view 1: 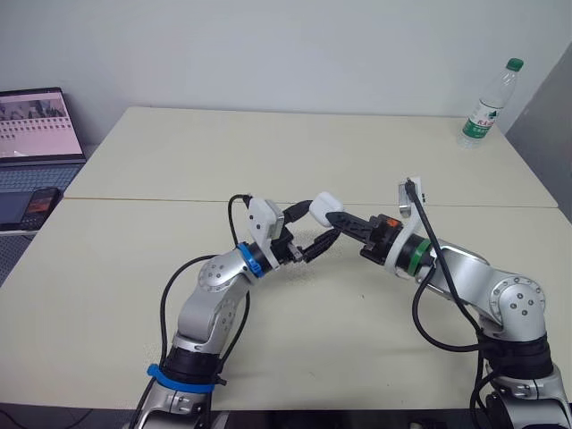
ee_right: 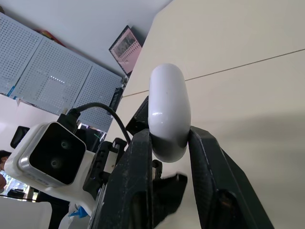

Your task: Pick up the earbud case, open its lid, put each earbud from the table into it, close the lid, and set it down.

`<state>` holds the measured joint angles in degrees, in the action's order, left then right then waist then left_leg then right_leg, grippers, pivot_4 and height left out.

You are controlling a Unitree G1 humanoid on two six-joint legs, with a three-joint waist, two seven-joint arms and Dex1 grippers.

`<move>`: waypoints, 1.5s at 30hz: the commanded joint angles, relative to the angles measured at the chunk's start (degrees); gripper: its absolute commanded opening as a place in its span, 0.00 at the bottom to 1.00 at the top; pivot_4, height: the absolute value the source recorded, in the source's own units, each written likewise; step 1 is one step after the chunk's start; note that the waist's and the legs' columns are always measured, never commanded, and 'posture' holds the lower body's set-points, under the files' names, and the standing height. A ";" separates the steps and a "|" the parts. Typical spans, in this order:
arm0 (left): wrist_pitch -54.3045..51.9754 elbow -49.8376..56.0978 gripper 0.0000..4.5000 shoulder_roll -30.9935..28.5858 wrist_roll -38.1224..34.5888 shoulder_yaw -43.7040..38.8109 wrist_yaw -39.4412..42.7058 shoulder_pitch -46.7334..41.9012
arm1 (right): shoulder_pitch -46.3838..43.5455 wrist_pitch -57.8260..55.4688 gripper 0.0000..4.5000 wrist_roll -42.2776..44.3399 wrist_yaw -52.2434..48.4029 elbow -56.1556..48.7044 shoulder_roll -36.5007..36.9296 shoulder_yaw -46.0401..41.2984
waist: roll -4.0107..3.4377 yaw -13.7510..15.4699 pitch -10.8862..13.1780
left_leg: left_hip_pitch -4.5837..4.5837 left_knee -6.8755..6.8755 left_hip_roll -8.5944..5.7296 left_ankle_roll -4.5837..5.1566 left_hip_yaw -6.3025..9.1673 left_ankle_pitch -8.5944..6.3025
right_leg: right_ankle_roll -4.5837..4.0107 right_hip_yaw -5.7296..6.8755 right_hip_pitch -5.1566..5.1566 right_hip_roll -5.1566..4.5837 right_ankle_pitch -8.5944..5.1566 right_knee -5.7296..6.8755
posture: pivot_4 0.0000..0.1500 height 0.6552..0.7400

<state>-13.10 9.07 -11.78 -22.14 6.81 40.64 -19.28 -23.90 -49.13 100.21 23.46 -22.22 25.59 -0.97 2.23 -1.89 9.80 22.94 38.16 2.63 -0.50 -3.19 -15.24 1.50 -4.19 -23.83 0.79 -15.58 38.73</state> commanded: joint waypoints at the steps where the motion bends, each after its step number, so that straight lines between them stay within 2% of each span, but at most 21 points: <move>1: 0.15 1.74 0.99 -1.15 -0.43 0.52 1.68 -0.41 | -1.32 1.14 0.15 -0.61 -2.03 -1.34 1.20 -1.75 | 0.00 -0.01 0.00 | 0.00 0.00 0.00 0.00 0.00 0.00 | 0.00 0.00 0.00 0.00 0.00 0.00 | 1.00 0.95; 5: -0.34 2.06 0.99 -3.16 -1.49 0.27 4.16 -0.22 | -1.40 1.26 0.15 -0.64 -3.46 -0.53 2.65 -3.01 | 0.00 -0.01 0.00 | 0.00 -0.01 0.01 0.00 0.00 0.00 | 0.00 0.01 -0.01 0.00 0.00 0.01 | 1.00 0.95; 10: -6.07 1.06 0.99 -6.51 -8.90 -5.36 6.46 -1.75 | 0.33 -0.84 0.15 -2.78 -9.58 -0.07 7.53 -5.07 | -0.01 -0.01 0.00 | 0.01 0.00 0.01 0.00 -0.01 0.00 | 0.00 0.01 -0.03 0.00 0.00 0.00 | 1.00 0.95; 13: -14.60 -1.34 0.99 -6.54 -17.63 -10.32 5.60 -4.82 | 3.44 -3.71 0.15 -10.37 -19.58 -2.22 12.92 -3.79 | 0.00 0.08 0.00 | 0.03 0.00 0.02 0.00 0.05 0.00 | 0.00 0.06 -0.04 0.00 -0.01 -0.01 | 1.00 0.95; 16: -28.24 -1.59 0.99 -11.02 -25.76 -10.43 9.80 -5.79 | 4.92 -4.31 0.15 -13.26 -26.66 -4.12 14.35 -3.07 | -0.01 -0.08 0.01 | 0.04 -0.01 0.01 0.00 0.09 0.00 | 0.03 0.09 -0.03 0.01 -0.02 -0.03 | 1.00 0.95; 19: -34.53 -0.08 0.99 -17.34 -27.87 -7.34 17.21 -4.75 | 4.87 -5.26 0.15 -15.72 -33.81 -6.38 15.47 -2.12 | -0.03 -0.54 0.02 | 0.09 -0.03 0.01 0.00 -0.05 0.00 | 0.03 0.10 -0.22 0.04 -0.03 0.10 | 1.00 0.95; 22: -39.20 -2.91 0.99 -19.08 -30.57 -6.77 20.88 -6.47 | 4.71 -6.09 0.15 -18.37 -39.66 -7.65 16.72 -1.20 | -0.03 -0.44 0.02 | 0.08 -0.03 0.04 0.00 0.00 0.00 | 0.02 0.11 -0.23 0.06 -0.05 0.12 | 1.00 0.95; 30: -43.68 -7.79 0.99 -19.17 -31.16 -4.26 29.90 -12.91 | 2.76 -7.17 0.15 -24.11 -49.62 -8.97 18.41 1.04 | -0.02 0.05 0.03 | 0.09 0.09 -0.03 0.00 -0.09 0.01 | 0.24 0.13 -0.21 0.03 -0.18 0.13 | 1.00 0.95; 35: -43.79 -7.90 0.99 -19.64 -29.55 -2.42 33.76 -13.58 | 2.31 -7.63 0.15 -24.26 -50.85 -9.46 17.85 0.83 | -0.02 0.07 0.03 | 0.10 0.01 -0.01 0.00 -0.03 0.01 | -0.05 0.10 -0.24 0.02 -0.05 0.13 | 1.00 0.95; 45: -42.63 -9.95 0.99 -19.17 -27.29 -1.61 35.95 -13.95 | 3.30 -7.26 0.15 -24.70 -51.51 -9.89 16.99 0.57 | -0.02 0.07 0.03 | 0.10 0.03 -0.02 0.00 0.00 0.01 | -0.07 0.11 -0.23 0.02 -0.05 0.15 | 1.00 0.95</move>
<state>-56.75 -1.37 -30.88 -49.55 4.96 75.65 -32.22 -20.62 -56.84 75.32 -27.22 -30.23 42.69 1.11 2.21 -1.82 9.83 23.04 38.19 2.61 -0.49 -3.19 -15.23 1.43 -4.08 -24.06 0.81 -15.64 38.88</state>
